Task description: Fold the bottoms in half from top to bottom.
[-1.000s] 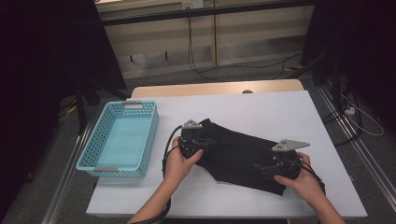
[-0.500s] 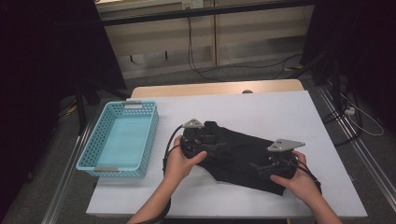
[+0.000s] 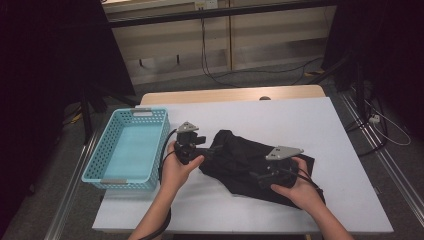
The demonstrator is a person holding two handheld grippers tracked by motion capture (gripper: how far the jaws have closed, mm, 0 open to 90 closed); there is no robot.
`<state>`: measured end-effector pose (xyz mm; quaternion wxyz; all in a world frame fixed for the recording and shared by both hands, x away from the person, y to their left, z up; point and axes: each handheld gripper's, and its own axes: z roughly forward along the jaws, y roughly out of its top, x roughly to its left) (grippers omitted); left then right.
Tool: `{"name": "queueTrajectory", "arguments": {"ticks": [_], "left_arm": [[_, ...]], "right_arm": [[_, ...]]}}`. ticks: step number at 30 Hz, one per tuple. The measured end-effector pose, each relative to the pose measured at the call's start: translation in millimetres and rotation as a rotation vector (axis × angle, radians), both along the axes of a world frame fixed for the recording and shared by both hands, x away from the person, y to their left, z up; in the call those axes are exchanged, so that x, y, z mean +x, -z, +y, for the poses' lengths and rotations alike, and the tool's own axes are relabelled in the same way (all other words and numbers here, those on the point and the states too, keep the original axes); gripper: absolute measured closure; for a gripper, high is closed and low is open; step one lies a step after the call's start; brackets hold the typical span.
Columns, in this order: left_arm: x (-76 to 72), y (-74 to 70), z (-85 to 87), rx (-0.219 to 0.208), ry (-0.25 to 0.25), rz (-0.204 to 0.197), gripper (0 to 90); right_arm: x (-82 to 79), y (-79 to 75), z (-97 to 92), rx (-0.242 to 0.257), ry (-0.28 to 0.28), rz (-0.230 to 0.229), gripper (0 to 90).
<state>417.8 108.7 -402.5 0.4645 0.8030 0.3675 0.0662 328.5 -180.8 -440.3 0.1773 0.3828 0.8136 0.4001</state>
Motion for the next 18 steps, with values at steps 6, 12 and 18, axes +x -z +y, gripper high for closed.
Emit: {"name": "queueTrajectory", "arguments": {"ticks": [6,12,18], "left_arm": [[3.8,3.1,12.1,0.036,-0.042,-0.007,16.1],[8.2,6.3,19.7,0.062,-0.071,-0.005,16.2],[10.2,8.3,24.0,0.087,-0.088,-0.010,16.2]], "right_arm": [[9.5,-1.1,22.3,-0.012,-0.012,-0.016,20.9],[24.4,-2.2,42.7,-0.023,-0.010,-0.037,28.8],[39.4,-2.1,63.3,-0.024,-0.007,-0.051,37.0]]}}
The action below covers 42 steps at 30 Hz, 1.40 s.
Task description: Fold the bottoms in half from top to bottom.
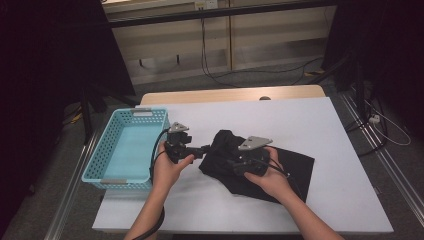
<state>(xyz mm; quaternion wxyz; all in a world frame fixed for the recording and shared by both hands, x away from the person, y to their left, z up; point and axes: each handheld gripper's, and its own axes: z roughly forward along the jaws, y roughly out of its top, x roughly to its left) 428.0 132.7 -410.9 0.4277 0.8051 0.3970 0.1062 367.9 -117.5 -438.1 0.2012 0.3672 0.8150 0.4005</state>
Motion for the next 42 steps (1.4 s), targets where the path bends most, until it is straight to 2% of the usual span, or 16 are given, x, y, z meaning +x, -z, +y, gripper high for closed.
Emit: {"name": "queueTrajectory", "arguments": {"ticks": [2,3,4,6,7,9,13,18,21,26,28,30,32,37,39,42], "left_arm": [[0.1,1.2,0.4,-0.003,-0.001,0.011,16.1],[0.1,1.6,0.7,-0.005,0.000,0.012,16.1],[0.2,1.8,0.8,-0.003,0.001,0.013,16.1],[0.4,1.3,1.4,-0.007,0.004,0.013,16.1],[0.4,0.8,1.9,-0.006,0.004,0.013,16.1],[0.0,0.0,2.5,-0.012,0.002,0.011,16.2],[-0.2,-2.2,3.9,-0.024,-0.002,0.007,16.2],[-0.4,-2.6,2.9,-0.028,0.004,0.007,16.4],[-0.2,-2.2,2.5,-0.030,0.005,0.008,16.4],[1.1,-0.2,3.8,-0.025,0.004,0.016,16.4],[1.1,1.0,3.1,-0.021,0.003,0.014,16.4],[1.2,1.4,2.4,-0.018,0.011,0.020,16.4],[1.1,1.6,1.2,-0.019,0.012,0.021,16.4],[1.7,1.4,1.6,-0.020,0.011,0.021,16.3],[1.9,2.2,1.5,-0.017,0.011,0.025,16.2],[1.6,3.8,0.5,-0.016,0.017,0.032,16.2]], "right_arm": [[4.7,3.7,6.9,-0.023,0.020,0.018,40.4],[6.7,5.6,9.3,-0.014,0.022,0.025,42.2],[7.8,6.9,11.8,-0.004,0.020,0.031,47.4],[8.9,8.4,15.6,-0.028,0.028,0.017,61.1],[9.7,8.7,15.6,-0.027,0.028,0.013,71.5],[11.0,7.0,11.2,0.008,0.050,0.013,83.5],[10.6,-1.6,-5.2,0.054,0.071,0.027,87.0],[2.6,-10.6,-29.8,0.140,0.109,0.054,86.6],[-1.1,-11.0,-45.1,0.152,0.135,0.063,86.7],[-4.9,-8.5,-68.1,0.213,0.184,0.102,85.5],[-6.9,-8.5,-74.9,0.188,0.210,0.092,81.9],[-8.3,-9.3,-80.8,0.143,0.243,0.055,74.7],[-9.2,-11.7,-84.4,0.165,0.234,0.049,68.2],[-10.5,-19.6,-76.7,0.094,0.220,0.006,48.8],[-6.8,-17.9,-71.4,0.080,0.203,0.017,41.4],[2.9,-8.2,-65.8,0.083,0.203,0.050,40.5]]}}
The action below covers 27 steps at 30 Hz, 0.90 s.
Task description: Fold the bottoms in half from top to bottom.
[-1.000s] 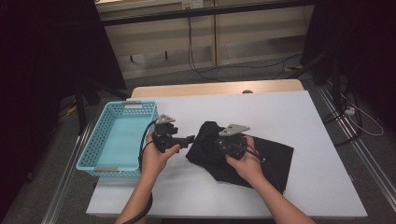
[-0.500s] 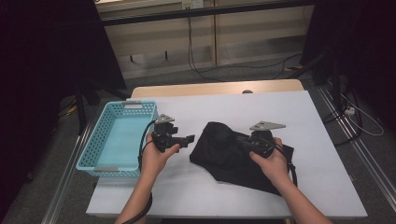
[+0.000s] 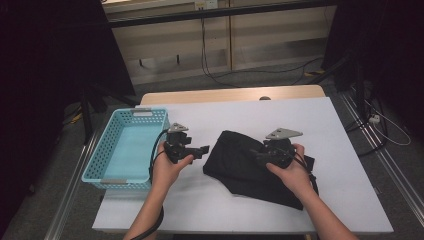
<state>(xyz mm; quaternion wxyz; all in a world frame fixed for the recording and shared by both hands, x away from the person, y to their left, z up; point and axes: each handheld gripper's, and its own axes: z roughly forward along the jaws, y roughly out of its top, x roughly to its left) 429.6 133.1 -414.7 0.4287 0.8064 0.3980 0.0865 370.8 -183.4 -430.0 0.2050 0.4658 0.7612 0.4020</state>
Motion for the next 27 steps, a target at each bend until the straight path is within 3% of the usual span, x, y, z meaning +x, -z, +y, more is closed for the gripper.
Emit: {"name": "queueTrajectory", "arguments": {"ticks": [1,3,4,6,7,10,13,14,15,16,17,24,27], "left_arm": [[-0.1,0.2,-0.3,0.003,0.002,0.000,16.2],[0.0,0.5,-0.8,0.002,0.003,0.002,16.2],[0.0,0.6,-0.8,0.006,0.008,0.004,16.2],[-0.1,1.2,-1.3,0.001,0.004,0.004,16.2],[0.0,1.5,-1.4,0.001,0.005,0.003,16.2],[0.2,1.0,-0.7,0.005,0.008,0.003,16.2],[0.4,1.1,-0.7,0.007,0.009,0.002,16.2],[0.2,1.4,-0.6,0.006,0.009,0.002,16.2],[-0.1,1.6,-0.8,0.003,0.005,0.002,16.2],[-0.3,1.5,-0.6,0.007,0.007,0.000,16.2],[-0.3,1.5,-0.6,0.010,0.008,0.000,16.2],[-0.4,2.5,-2.3,0.011,0.009,0.006,16.1],[-1.4,2.0,-2.3,0.011,0.016,0.006,16.0]], "right_arm": [[3.0,3.4,0.8,0.017,0.003,0.013,41.6],[8.4,8.8,2.6,-0.007,0.005,0.027,46.8],[10.8,10.9,2.5,-0.024,0.006,0.026,53.6],[15.1,13.4,0.2,-0.011,-0.006,0.032,69.8],[16.7,13.7,-1.3,-0.014,-0.007,0.032,81.4],[19.8,11.1,-7.4,-0.005,-0.005,0.032,85.4],[20.3,6.7,-15.3,0.026,0.030,0.021,84.3],[19.8,6.0,-17.9,0.022,0.047,0.022,79.9],[19.5,6.2,-20.1,-0.007,0.065,0.029,73.1],[19.0,6.8,-22.3,-0.049,0.079,0.040,71.7],[17.7,7.2,-25.2,-0.055,0.084,0.045,70.8],[-0.2,-0.8,-27.7,-0.035,0.056,0.010,52.6],[-5.5,-1.4,-20.1,-0.032,0.020,0.027,47.5]]}}
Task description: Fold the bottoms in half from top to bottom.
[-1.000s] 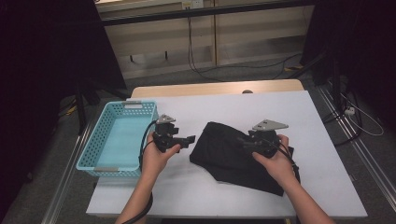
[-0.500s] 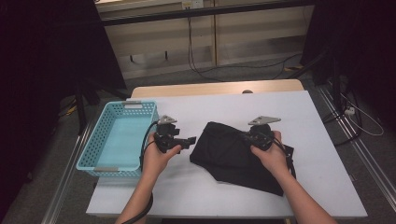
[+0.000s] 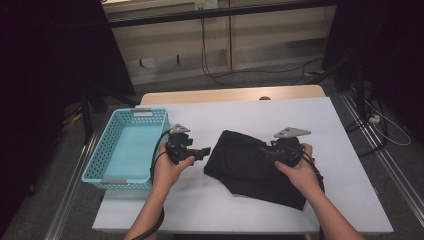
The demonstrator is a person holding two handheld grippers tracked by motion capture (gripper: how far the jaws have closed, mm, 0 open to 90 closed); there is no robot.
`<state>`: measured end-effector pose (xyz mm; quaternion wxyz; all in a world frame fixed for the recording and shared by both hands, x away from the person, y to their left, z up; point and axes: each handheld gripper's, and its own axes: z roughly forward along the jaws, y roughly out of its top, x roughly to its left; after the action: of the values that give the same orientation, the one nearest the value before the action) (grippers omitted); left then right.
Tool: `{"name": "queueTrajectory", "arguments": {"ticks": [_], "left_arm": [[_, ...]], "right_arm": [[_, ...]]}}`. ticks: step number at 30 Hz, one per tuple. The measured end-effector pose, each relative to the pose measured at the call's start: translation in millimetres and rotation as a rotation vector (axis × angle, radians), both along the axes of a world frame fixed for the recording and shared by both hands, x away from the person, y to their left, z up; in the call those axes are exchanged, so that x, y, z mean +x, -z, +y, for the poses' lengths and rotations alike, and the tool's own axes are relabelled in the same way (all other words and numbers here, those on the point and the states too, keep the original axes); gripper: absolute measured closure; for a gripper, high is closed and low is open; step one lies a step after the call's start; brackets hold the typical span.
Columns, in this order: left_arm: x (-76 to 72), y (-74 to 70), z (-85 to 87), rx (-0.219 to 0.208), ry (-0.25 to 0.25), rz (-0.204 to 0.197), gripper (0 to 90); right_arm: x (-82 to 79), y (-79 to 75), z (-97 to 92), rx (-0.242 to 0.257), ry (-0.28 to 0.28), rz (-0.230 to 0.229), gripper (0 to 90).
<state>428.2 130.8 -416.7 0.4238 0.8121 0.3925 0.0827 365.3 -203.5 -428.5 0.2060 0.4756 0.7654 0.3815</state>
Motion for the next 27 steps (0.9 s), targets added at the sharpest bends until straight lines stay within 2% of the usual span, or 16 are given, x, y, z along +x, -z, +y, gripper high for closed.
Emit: {"name": "queueTrajectory", "arguments": {"ticks": [5,9,15,18,22,27], "left_arm": [[-0.6,1.1,1.6,0.005,0.003,0.006,15.8],[-1.5,1.8,1.4,0.010,-0.001,0.007,15.2],[-1.5,1.0,2.4,0.028,-0.008,-0.004,14.2],[-1.3,0.9,2.3,0.031,-0.009,-0.006,14.1],[-1.6,0.2,1.6,0.031,-0.005,-0.008,14.0],[-1.3,0.9,0.8,0.029,-0.004,-0.008,14.0]], "right_arm": [[-16.3,6.4,6.8,-0.012,-0.072,0.033,46.0],[-31.5,13.3,4.6,-0.022,-0.101,0.062,47.7],[-50.1,17.4,2.4,-0.009,-0.147,0.075,50.4],[-51.4,21.5,4.7,-0.037,-0.160,0.073,57.7],[-51.2,24.4,8.3,-0.072,-0.192,0.063,79.6],[-49.9,24.2,9.2,-0.066,-0.207,0.066,89.0]]}}
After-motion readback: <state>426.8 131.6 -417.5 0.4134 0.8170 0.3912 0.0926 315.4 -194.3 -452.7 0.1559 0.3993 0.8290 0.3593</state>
